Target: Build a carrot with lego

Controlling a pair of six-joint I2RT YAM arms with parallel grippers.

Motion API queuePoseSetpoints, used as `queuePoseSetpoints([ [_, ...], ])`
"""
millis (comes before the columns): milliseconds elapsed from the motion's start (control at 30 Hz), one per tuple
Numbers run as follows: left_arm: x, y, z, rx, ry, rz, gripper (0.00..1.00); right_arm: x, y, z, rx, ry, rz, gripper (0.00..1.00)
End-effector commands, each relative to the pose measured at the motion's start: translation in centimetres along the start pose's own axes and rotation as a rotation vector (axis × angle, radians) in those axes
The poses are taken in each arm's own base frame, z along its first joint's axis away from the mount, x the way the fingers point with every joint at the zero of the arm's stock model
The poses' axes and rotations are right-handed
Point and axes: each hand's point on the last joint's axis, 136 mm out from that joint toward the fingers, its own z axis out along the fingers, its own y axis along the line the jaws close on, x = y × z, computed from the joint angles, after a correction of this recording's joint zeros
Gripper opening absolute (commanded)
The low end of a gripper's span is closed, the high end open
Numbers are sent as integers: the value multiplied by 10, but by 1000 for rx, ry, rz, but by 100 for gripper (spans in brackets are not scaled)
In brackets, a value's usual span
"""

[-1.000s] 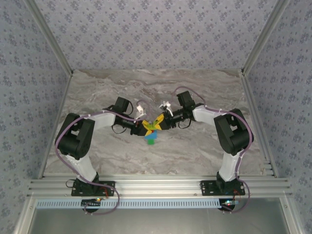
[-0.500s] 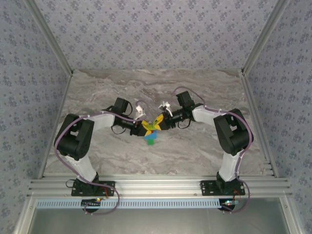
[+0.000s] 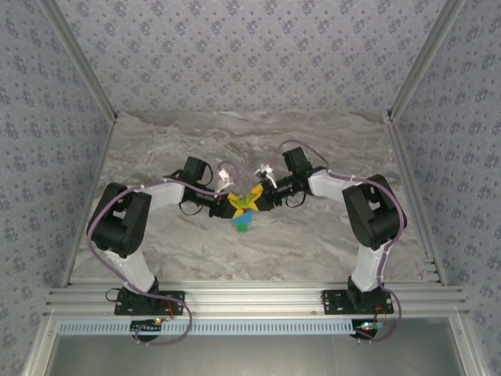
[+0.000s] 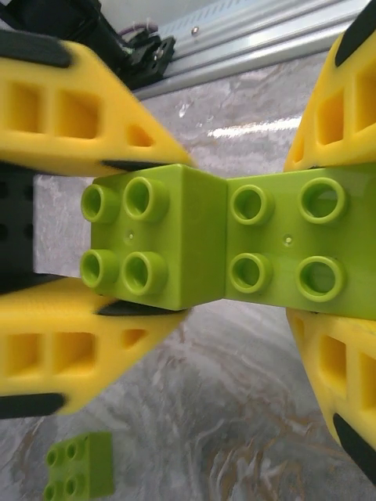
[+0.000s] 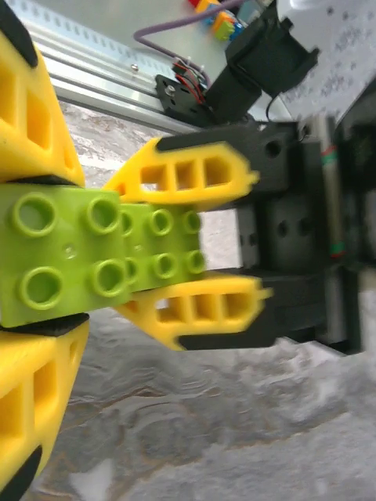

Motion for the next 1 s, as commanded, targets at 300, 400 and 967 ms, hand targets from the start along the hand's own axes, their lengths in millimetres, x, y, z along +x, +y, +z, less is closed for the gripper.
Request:
queuePoseSetpoints([
  [300,-28,6,-9,-46,-51,132,0,20,-3,-17,94,-2,104,100],
  [400,-28,7,-9,-52,-51,138,0,16,-7,-29,152,-24,97,100],
  [967,-31,31,-10,-405,-17,327,2,-12,-17,-101,468,-164,90,100],
])
